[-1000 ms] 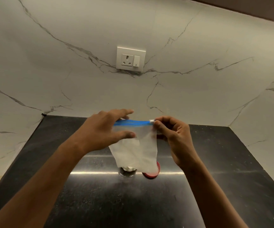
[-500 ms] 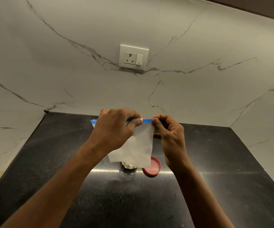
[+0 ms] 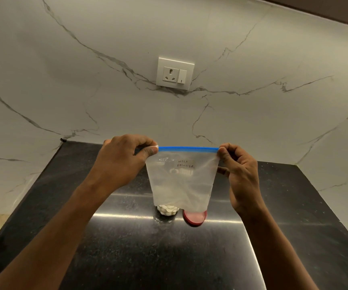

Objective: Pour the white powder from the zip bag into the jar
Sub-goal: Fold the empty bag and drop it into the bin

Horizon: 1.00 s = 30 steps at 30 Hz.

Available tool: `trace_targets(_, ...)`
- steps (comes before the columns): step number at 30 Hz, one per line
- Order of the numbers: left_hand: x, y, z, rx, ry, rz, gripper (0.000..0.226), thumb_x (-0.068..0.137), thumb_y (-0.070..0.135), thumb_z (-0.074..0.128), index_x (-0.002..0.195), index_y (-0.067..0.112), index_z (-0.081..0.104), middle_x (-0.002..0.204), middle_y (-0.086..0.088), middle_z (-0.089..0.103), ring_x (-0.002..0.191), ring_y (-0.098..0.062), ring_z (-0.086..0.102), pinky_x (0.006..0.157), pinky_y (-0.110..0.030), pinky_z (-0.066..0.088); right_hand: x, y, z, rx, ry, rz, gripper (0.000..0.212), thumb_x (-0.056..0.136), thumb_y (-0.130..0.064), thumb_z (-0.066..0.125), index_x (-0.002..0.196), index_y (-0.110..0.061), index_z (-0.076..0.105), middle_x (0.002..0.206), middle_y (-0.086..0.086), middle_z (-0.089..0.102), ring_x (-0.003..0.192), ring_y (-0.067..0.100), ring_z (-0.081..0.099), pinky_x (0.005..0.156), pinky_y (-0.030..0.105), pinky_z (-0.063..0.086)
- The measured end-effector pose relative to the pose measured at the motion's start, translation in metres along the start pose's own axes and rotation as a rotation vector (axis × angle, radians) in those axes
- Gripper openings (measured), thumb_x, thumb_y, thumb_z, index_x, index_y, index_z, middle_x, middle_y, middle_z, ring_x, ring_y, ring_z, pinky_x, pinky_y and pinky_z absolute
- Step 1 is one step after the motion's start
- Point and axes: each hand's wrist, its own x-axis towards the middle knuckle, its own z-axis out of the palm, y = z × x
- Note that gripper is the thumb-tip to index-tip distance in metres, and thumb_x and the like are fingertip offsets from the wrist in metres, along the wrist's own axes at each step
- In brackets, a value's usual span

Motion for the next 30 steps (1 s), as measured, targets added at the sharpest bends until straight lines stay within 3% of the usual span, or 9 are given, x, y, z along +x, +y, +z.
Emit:
trace_targets(8, 0.001, -0.006, 0.000, -0.113, -0.049, -0.012, 0.020, 0.100, 0.035, 0.069, 0.115, 0.025, 0.078, 0.102, 0.009, 0.078, 0.098, -0.011, 0.072, 0.092, -0.038, 0.060, 0.000, -0.003, -0.001, 0.024, 0.015, 0.011, 0.012, 0.104, -0.014, 0.057, 0.101, -0.014, 0.069, 0.087, -0.010, 0.074, 0.085, 0.010, 0.072, 0.078, 0.037, 0.061)
trace_targets(12, 0.003, -0.018, 0.000, -0.227, -0.054, -0.021, 0.018, 0.095, 0.039, 0.071, 0.113, 0.034, 0.073, 0.103, 0.011, 0.078, 0.099, -0.002, 0.071, 0.084, -0.018, 0.055, 0.002, -0.006, 0.000, 0.099, 0.020, 0.037, 0.010, 0.099, -0.021, 0.063, 0.100, -0.015, 0.070, 0.088, -0.008, 0.074, 0.086, 0.011, 0.071, 0.075, 0.036, 0.060)
trace_targets(14, 0.002, -0.025, 0.003, -0.517, -0.159, -0.103, 0.046, 0.088, 0.040, 0.077, 0.131, 0.033, 0.062, 0.112, 0.005, 0.079, 0.105, -0.001, 0.074, 0.087, -0.020, 0.060, 0.004, -0.008, -0.001, 0.193, 0.020, 0.097, 0.012, 0.094, -0.027, 0.066, 0.099, -0.017, 0.071, 0.093, -0.003, 0.073, 0.092, 0.016, 0.069, 0.078, 0.041, 0.058)
trace_targets(16, -0.002, -0.032, 0.013, -0.791, -0.303, -0.191, 0.064, 0.082, 0.033, 0.083, 0.140, 0.027, 0.055, 0.119, 0.002, 0.080, 0.108, -0.011, 0.077, 0.083, -0.024, 0.064, 0.008, -0.009, -0.001, 0.255, -0.002, 0.150, 0.009, 0.095, -0.026, 0.066, 0.098, -0.019, 0.071, 0.097, 0.001, 0.073, 0.095, 0.021, 0.069, 0.079, 0.042, 0.059)
trace_targets(18, -0.009, -0.035, 0.028, -0.830, -0.355, -0.222, 0.047, 0.084, 0.030, 0.083, 0.128, 0.023, 0.068, 0.115, 0.000, 0.082, 0.105, -0.019, 0.079, 0.077, -0.026, 0.064, 0.012, -0.007, 0.000, 0.308, -0.013, 0.190, 0.008, 0.098, -0.025, 0.065, 0.100, -0.019, 0.070, 0.098, 0.002, 0.074, 0.094, 0.022, 0.070, 0.078, 0.041, 0.060)
trace_targets(21, -0.013, -0.040, 0.046, -0.841, -0.216, -0.300, 0.023, 0.085, 0.030, 0.082, 0.107, 0.022, 0.082, 0.106, -0.004, 0.083, 0.100, -0.023, 0.080, 0.074, -0.029, 0.065, 0.010, 0.003, 0.003, 0.320, -0.070, 0.235, 0.026, 0.099, -0.027, 0.066, 0.123, -0.016, 0.065, 0.114, 0.006, 0.076, 0.104, 0.026, 0.072, 0.086, 0.047, 0.061)
trace_targets(24, -0.011, -0.044, 0.050, -0.945, -0.184, -0.385, 0.032, 0.086, 0.025, 0.080, 0.117, 0.018, 0.077, 0.110, -0.005, 0.082, 0.104, -0.023, 0.079, 0.076, -0.030, 0.066, -0.006, 0.020, 0.006, 0.167, -0.294, 0.341, 0.051, 0.093, -0.024, 0.073, 0.141, -0.020, 0.056, 0.131, 0.007, 0.073, 0.118, 0.028, 0.072, 0.089, 0.051, 0.062)
trace_targets(26, -0.011, -0.046, 0.050, -0.951, -0.207, -0.405, 0.032, 0.089, 0.021, 0.077, 0.120, 0.017, 0.074, 0.111, -0.006, 0.082, 0.104, -0.024, 0.079, 0.076, -0.032, 0.066, -0.016, 0.030, 0.010, 0.075, -0.355, 0.383, 0.045, 0.094, -0.021, 0.074, 0.136, -0.021, 0.060, 0.126, 0.004, 0.075, 0.113, 0.027, 0.074, 0.082, 0.042, 0.064)
trace_targets(30, -0.012, -0.052, 0.048, -0.930, -0.309, -0.421, 0.029, 0.101, 0.012, 0.067, 0.128, 0.021, 0.070, 0.116, -0.006, 0.081, 0.104, -0.028, 0.079, 0.077, -0.040, 0.067, -0.016, 0.035, 0.010, 0.056, -0.273, 0.372, 0.032, 0.099, -0.005, 0.065, 0.128, -0.017, 0.066, 0.117, 0.007, 0.078, 0.099, 0.028, 0.078, 0.071, 0.033, 0.064)
